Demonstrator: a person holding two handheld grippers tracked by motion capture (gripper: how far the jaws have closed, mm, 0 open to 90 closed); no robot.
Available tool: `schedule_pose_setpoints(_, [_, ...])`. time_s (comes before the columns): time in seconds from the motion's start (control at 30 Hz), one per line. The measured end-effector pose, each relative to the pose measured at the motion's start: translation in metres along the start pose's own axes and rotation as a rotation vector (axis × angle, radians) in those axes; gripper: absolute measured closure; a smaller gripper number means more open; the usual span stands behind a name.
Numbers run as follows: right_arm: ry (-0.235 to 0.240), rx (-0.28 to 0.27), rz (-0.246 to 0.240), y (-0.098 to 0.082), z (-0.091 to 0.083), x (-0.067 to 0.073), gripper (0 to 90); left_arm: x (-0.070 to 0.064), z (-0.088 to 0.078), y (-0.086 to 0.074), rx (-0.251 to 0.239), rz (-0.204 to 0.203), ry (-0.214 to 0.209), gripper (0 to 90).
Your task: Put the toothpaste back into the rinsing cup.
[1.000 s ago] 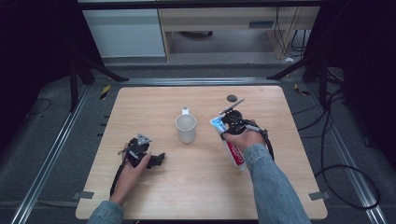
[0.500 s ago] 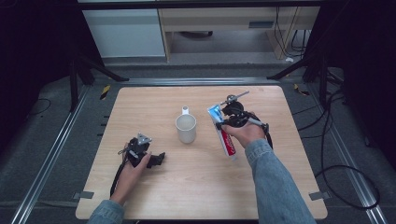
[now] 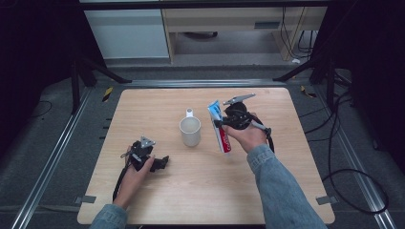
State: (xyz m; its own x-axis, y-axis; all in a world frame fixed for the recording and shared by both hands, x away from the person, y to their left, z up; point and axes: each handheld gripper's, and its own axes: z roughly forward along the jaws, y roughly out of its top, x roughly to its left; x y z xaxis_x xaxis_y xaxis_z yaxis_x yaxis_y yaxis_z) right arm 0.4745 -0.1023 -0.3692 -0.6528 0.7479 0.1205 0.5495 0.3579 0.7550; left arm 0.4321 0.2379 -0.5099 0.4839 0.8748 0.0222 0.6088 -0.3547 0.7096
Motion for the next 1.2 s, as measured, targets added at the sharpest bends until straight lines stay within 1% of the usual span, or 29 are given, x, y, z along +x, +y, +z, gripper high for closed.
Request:
schedule_pose_setpoints(0.13, [-0.004, -0.015, -0.008, 0.002, 0.0, 0.004, 73.8, 0.0, 0.0, 0.0, -0.002, -0.002, 0.002, 0.0])
schedule_pose_setpoints(0.17, [-0.009, -0.037, -0.011, 0.003, -0.002, 0.005, 73.8, 0.0, 0.0, 0.0, -0.003, -0.003, 0.003, 0.0])
schedule_pose_setpoints(0.2, [-0.01, -0.042, -0.006, 0.004, -0.002, 0.006, 73.7, 0.0, 0.0, 0.0, -0.003, -0.003, 0.002, 0.0])
schedule_pose_setpoints(0.23, [-0.018, -0.06, -0.009, 0.005, -0.002, 0.007, 73.8, 0.0, 0.0, 0.0, -0.002, -0.001, 0.0, 0.0])
schedule_pose_setpoints(0.37, [-0.05, -0.101, -0.01, 0.008, -0.002, 0.013, 73.7, 0.0, 0.0, 0.0, -0.002, -0.004, 0.002, 0.0])
schedule_pose_setpoints(0.4, [-0.05, -0.101, -0.01, 0.008, -0.002, 0.013, 73.7, 0.0, 0.0, 0.0, -0.002, -0.004, 0.002, 0.0])
schedule_pose_setpoints(0.43, [-0.068, -0.129, -0.01, 0.01, -0.004, 0.017, 73.7, 0.001, 0.001, 0.001, -0.002, 0.0, 0.0, 0.0])
schedule_pose_setpoints(0.47, [-0.068, -0.129, -0.01, 0.01, -0.004, 0.017, 73.7, 0.001, 0.001, 0.001, -0.002, 0.0, 0.0, 0.0])
schedule_pose_setpoints(0.53, [-0.087, -0.15, -0.002, 0.013, -0.005, 0.021, 73.7, 0.001, 0.001, 0.001, -0.002, 0.0, 0.002, 0.0])
schedule_pose_setpoints(0.57, [-0.1, -0.17, 0.008, 0.015, -0.006, 0.024, 73.7, 0.001, 0.001, 0.001, -0.004, -0.003, 0.003, 0.0])
schedule_pose_setpoints(0.67, [-0.116, -0.198, 0.006, 0.017, -0.008, 0.027, 73.7, 0.001, 0.001, 0.001, -0.004, -0.007, 0.007, 0.0])
schedule_pose_setpoints(0.73, [-0.118, -0.206, 0.012, 0.018, -0.009, 0.028, 73.6, 0.001, 0.002, 0.001, -0.005, -0.009, 0.009, 0.0])
schedule_pose_setpoints(0.77, [-0.117, -0.232, 0.019, 0.019, -0.012, 0.028, 73.6, 0.001, 0.002, 0.001, -0.005, -0.01, 0.011, 0.0])
schedule_pose_setpoints(0.8, [-0.114, -0.244, 0.021, 0.019, -0.013, 0.028, 73.6, 0.001, 0.002, 0.001, -0.005, -0.011, 0.01, 0.0])
schedule_pose_setpoints(0.9, [-0.118, -0.267, 0.009, 0.019, -0.014, 0.027, 73.6, 0.001, 0.002, 0.001, -0.004, -0.009, 0.01, 0.0])
schedule_pose_setpoints(1.03, [-0.122, -0.298, 0.013, 0.019, -0.013, 0.026, 73.6, 0.001, 0.001, 0.001, -0.002, -0.007, 0.012, 0.0])
schedule_pose_setpoints(1.07, [-0.122, -0.298, 0.013, 0.019, -0.013, 0.026, 73.6, 0.001, 0.001, 0.001, -0.002, -0.007, 0.012, 0.0])
schedule_pose_setpoints(1.17, [-0.119, -0.34, 0.014, 0.021, -0.012, 0.03, 73.6, 0.001, 0.001, 0.001, -0.003, -0.008, 0.01, 0.0])
schedule_pose_setpoints(1.2, [-0.119, -0.34, 0.014, 0.021, -0.012, 0.03, 73.6, 0.001, 0.001, 0.001, -0.003, -0.008, 0.01, 0.0])
